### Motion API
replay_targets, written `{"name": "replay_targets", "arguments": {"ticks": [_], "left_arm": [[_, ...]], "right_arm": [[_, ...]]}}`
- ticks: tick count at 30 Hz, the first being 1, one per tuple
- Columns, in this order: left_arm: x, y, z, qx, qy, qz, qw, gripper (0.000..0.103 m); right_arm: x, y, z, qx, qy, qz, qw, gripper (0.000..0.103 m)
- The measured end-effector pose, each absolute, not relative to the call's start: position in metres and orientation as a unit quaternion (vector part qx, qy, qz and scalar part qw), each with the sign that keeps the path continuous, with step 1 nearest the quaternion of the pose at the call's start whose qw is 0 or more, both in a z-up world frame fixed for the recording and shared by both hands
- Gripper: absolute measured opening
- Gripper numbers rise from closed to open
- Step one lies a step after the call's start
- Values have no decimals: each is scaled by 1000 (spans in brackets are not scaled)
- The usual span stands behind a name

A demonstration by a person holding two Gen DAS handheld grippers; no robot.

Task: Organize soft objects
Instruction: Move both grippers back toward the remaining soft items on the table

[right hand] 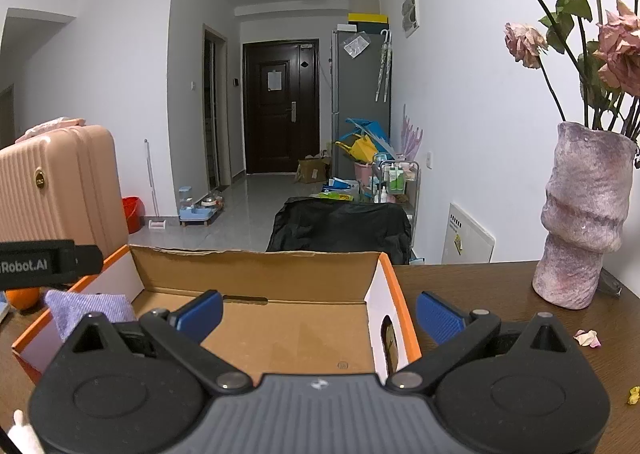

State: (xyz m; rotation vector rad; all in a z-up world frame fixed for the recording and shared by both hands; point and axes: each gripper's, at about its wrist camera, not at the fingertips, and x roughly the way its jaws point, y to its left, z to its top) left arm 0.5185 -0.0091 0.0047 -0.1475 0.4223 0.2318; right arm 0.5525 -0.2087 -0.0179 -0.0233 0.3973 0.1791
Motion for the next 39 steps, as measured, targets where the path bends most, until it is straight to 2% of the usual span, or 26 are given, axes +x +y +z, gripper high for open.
{"name": "replay_targets", "arguments": {"ticks": [18, 39], "left_arm": [[457, 2, 20, -66, 171, 103, 978, 103], [356, 17, 12, -32, 170, 90, 981, 103]], "right_arm": [[488, -227, 2, -14, 144, 103, 984, 103], [381, -227, -9, -36, 127, 130, 983, 103]]}}
